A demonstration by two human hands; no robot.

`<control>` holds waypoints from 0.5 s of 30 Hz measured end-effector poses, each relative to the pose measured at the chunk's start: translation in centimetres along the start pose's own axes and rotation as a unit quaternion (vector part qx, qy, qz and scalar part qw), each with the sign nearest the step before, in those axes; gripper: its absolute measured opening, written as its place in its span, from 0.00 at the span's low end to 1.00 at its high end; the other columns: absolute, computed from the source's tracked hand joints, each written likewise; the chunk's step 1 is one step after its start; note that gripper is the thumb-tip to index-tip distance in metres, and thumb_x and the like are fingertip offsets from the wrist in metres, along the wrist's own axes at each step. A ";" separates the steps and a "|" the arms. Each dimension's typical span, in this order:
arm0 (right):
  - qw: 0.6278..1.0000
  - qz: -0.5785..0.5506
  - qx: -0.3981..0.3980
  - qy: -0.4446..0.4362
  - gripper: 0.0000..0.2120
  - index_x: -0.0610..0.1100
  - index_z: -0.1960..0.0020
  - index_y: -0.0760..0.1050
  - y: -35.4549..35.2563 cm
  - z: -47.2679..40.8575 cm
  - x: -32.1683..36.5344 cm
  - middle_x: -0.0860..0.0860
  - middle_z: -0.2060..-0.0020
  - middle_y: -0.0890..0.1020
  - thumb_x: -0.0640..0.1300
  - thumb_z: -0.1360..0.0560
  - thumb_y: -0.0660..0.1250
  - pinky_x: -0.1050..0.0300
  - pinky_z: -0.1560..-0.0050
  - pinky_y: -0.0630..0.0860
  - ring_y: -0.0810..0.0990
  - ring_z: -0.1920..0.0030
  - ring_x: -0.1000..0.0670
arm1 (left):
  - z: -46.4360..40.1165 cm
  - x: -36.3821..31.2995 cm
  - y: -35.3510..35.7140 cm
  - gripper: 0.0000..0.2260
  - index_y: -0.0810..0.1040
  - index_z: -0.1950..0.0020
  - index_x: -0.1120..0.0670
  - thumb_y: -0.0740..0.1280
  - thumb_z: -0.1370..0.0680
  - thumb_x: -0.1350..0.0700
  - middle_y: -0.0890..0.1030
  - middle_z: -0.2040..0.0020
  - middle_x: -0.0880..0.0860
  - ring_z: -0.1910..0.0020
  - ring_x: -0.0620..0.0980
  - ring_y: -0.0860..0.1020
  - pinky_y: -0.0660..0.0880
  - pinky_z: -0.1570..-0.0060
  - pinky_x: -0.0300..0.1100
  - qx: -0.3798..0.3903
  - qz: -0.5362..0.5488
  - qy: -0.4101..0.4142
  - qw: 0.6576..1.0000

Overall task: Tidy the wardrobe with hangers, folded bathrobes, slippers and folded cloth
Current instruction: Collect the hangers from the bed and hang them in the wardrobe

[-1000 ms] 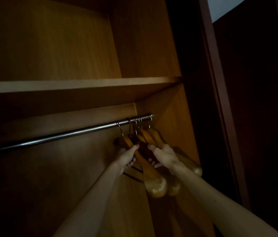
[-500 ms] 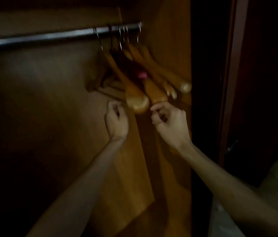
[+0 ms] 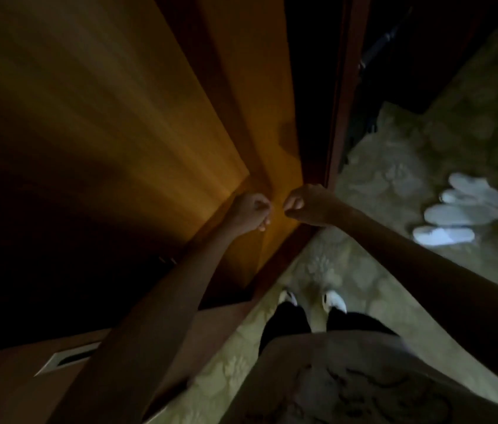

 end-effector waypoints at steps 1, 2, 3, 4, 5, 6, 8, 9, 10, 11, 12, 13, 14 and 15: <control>0.999 -0.009 0.022 0.023 0.09 0.47 0.44 0.82 1.5 0.6 -2.1 0.51 0.49 0.83 0.47 0.23 0.69 0.58 0.46 0.76 0.79 0.52 0.54 | -0.2 1.4 2.0 0.06 0.80 0.49 0.59 0.64 0.18 0.61 0.84 0.61 0.57 0.73 0.46 0.79 0.73 0.74 0.34 0.022 -0.006 -0.019 1.000; 0.998 -0.021 0.036 0.047 0.10 0.47 0.44 0.81 2.9 1.3 -4.0 0.50 0.47 0.83 0.48 0.23 0.69 0.56 0.44 0.76 0.79 0.51 0.53 | -0.5 2.9 3.9 0.06 0.81 0.49 0.59 0.63 0.18 0.62 0.83 0.61 0.57 0.72 0.47 0.79 0.72 0.74 0.34 0.041 -0.015 -0.034 0.998; 0.996 -0.033 0.043 0.073 0.10 0.46 0.43 0.81 4.3 2.0 -6.0 0.49 0.46 0.83 0.47 0.23 0.69 0.56 0.44 0.75 0.80 0.49 0.52 | -0.8 4.1 5.7 0.07 0.81 0.48 0.59 0.63 0.18 0.61 0.83 0.61 0.57 0.72 0.48 0.79 0.72 0.74 0.35 0.056 -0.026 -0.046 0.997; 0.993 -0.047 0.042 0.100 0.11 0.44 0.43 0.82 5.6 2.7 -7.9 0.48 0.45 0.83 0.46 0.23 0.69 0.59 0.45 0.74 0.81 0.47 0.50 | -1.2 5.2 7.5 0.07 0.81 0.48 0.60 0.63 0.18 0.61 0.83 0.62 0.57 0.72 0.49 0.79 0.73 0.73 0.36 0.073 -0.040 -0.055 0.995; 0.989 -0.062 0.037 0.129 0.11 0.43 0.43 0.82 7.0 3.4 -9.8 0.47 0.46 0.83 0.45 0.23 0.69 0.60 0.47 0.73 0.81 0.45 0.49 | -1.6 6.1 9.3 0.08 0.81 0.48 0.60 0.63 0.17 0.60 0.83 0.63 0.56 0.72 0.50 0.78 0.73 0.73 0.36 0.094 -0.056 -0.059 0.992; 0.984 -0.078 0.029 0.160 0.11 0.42 0.43 0.82 8.4 4.2 -11.7 0.46 0.46 0.84 0.45 0.23 0.69 0.60 0.48 0.73 0.82 0.45 0.47 | -2.0 6.8 10.9 0.07 0.81 0.49 0.60 0.63 0.17 0.60 0.82 0.64 0.56 0.72 0.50 0.78 0.74 0.73 0.36 0.116 -0.067 -0.060 0.989; 0.967 -0.106 0.016 0.229 0.11 0.40 0.45 0.83 11.2 6.4 -15.1 0.44 0.46 0.84 0.44 0.23 0.69 0.57 0.45 0.74 0.82 0.44 0.45 | -2.8 7.8 14.0 0.07 0.80 0.51 0.58 0.63 0.17 0.60 0.81 0.65 0.55 0.74 0.49 0.77 0.75 0.71 0.37 0.157 -0.091 -0.053 0.982; 0.956 -0.124 0.011 0.265 0.10 0.40 0.46 0.83 12.7 7.8 -16.5 0.44 0.47 0.84 0.43 0.24 0.69 0.56 0.44 0.74 0.82 0.45 0.44 | -3.0 8.0 15.5 0.07 0.80 0.51 0.58 0.63 0.18 0.60 0.82 0.66 0.54 0.74 0.48 0.77 0.75 0.71 0.37 0.178 -0.109 -0.044 0.977; 0.942 -0.148 0.006 0.302 0.08 0.40 0.48 0.83 14.3 9.3 -18.0 0.44 0.47 0.84 0.42 0.23 0.68 0.55 0.44 0.75 0.82 0.46 0.44 | -3.3 8.1 16.9 0.07 0.80 0.51 0.58 0.63 0.18 0.59 0.82 0.66 0.54 0.74 0.47 0.77 0.75 0.71 0.37 0.201 -0.130 -0.038 0.970; 0.924 -0.176 -0.004 0.339 0.08 0.40 0.48 0.83 15.8 10.9 -19.3 0.44 0.49 0.85 0.42 0.23 0.68 0.54 0.44 0.77 0.83 0.47 0.44 | -3.4 8.1 18.2 0.07 0.80 0.51 0.58 0.63 0.18 0.59 0.82 0.66 0.54 0.74 0.46 0.77 0.74 0.72 0.35 0.225 -0.149 -0.034 0.962; 0.901 -0.209 -0.019 0.381 0.09 0.40 0.48 0.83 17.4 12.6 -20.5 0.44 0.50 0.85 0.42 0.23 0.67 0.51 0.44 0.79 0.84 0.50 0.44 | -3.6 8.0 19.5 0.07 0.80 0.50 0.58 0.63 0.18 0.60 0.82 0.65 0.54 0.74 0.46 0.78 0.72 0.74 0.34 0.248 -0.165 -0.030 0.954; 0.870 -0.244 -0.038 0.426 0.10 0.39 0.47 0.82 19.0 14.5 -21.6 0.43 0.53 0.85 0.43 0.23 0.67 0.49 0.47 0.81 0.84 0.53 0.44 | -3.7 7.8 20.8 0.07 0.81 0.50 0.59 0.63 0.18 0.60 0.82 0.65 0.54 0.74 0.46 0.78 0.71 0.76 0.33 0.268 -0.182 -0.024 0.946; 0.834 -0.277 -0.060 0.473 0.11 0.38 0.48 0.82 20.7 16.5 -22.6 0.43 0.56 0.85 0.45 0.23 0.66 0.48 0.51 0.83 0.85 0.57 0.43 | -3.7 7.4 22.0 0.07 0.81 0.49 0.59 0.63 0.18 0.60 0.82 0.65 0.54 0.73 0.46 0.78 0.70 0.77 0.32 0.287 -0.201 -0.016 0.937; 0.795 -0.309 -0.078 0.517 0.12 0.38 0.49 0.81 22.6 18.6 -23.3 0.43 0.59 0.85 0.46 0.23 0.66 0.50 0.55 0.83 0.85 0.61 0.44 | -3.7 7.0 23.3 0.07 0.81 0.49 0.59 0.63 0.18 0.60 0.82 0.65 0.54 0.72 0.47 0.79 0.70 0.78 0.32 0.305 -0.223 -0.007 0.926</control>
Point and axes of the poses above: each hand's wrist, its own z-axis away from the middle knuckle, its own y-axis out of the palm, x = y × z, the point moved 7 cm from there along -z, towards the middle knuckle
